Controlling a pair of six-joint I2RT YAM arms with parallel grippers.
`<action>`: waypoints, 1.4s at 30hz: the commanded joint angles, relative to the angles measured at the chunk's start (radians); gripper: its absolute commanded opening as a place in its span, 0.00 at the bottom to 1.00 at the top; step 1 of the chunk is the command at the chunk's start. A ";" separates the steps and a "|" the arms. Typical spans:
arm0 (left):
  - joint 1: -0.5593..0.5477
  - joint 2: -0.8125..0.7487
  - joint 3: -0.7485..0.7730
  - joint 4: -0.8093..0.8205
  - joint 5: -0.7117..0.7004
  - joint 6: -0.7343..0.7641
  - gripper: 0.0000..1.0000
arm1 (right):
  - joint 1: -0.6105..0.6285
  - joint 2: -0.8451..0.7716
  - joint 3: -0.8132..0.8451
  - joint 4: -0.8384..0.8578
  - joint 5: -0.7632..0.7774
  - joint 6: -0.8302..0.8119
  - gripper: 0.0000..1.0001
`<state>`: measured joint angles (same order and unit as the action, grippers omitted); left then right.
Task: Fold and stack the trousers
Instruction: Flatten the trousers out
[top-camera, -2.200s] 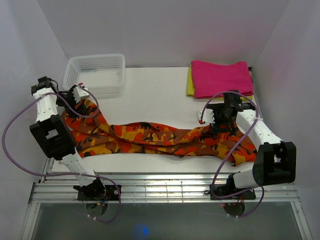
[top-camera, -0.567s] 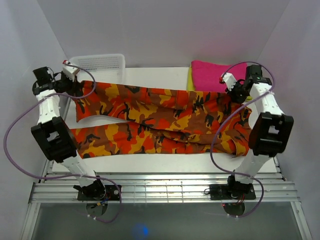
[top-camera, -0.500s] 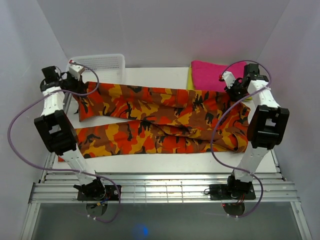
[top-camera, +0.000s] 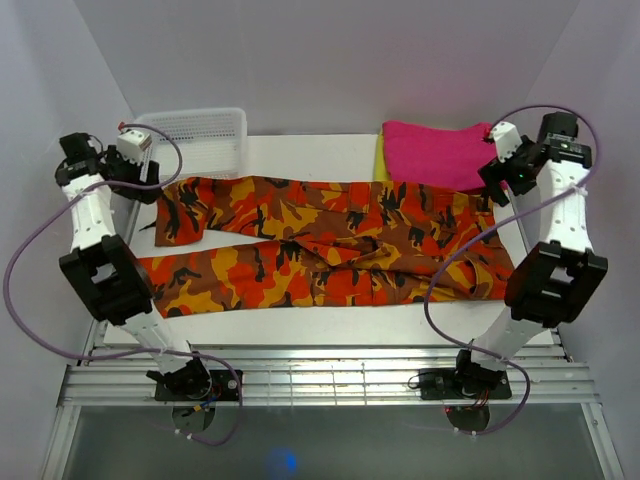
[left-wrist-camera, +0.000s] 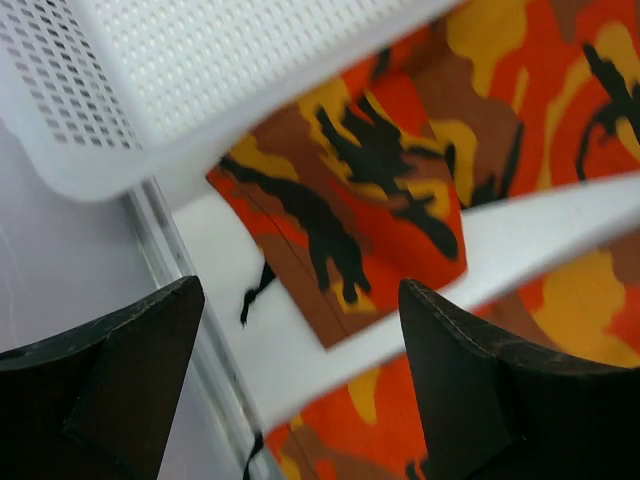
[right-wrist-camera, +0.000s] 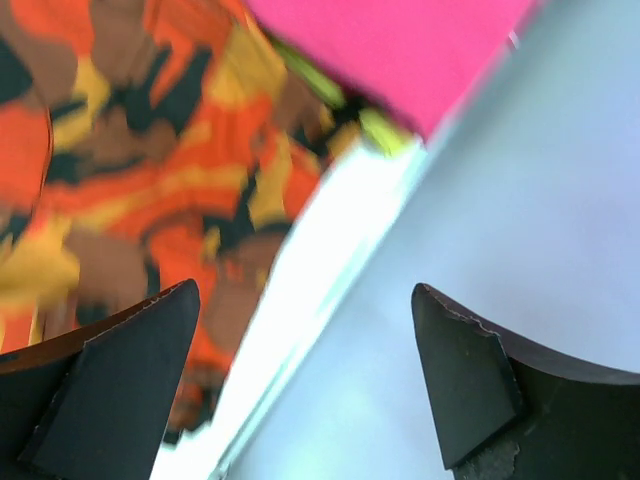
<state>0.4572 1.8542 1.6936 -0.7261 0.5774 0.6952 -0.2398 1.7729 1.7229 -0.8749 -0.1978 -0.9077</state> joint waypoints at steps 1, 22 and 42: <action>0.057 -0.171 -0.096 -0.399 0.078 0.295 0.89 | -0.125 -0.110 -0.075 -0.237 -0.052 -0.098 0.91; 0.173 -0.336 -0.821 -0.121 -0.169 0.532 0.85 | -0.446 0.014 -0.526 -0.185 -0.144 -0.077 0.81; 0.230 -0.273 -0.576 -0.548 -0.117 0.952 0.00 | -0.512 -0.030 -0.244 -0.355 -0.137 -0.145 0.08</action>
<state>0.6601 1.6058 0.9619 -1.0557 0.4179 1.4578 -0.7200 1.7992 1.4097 -1.1942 -0.3695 -0.9905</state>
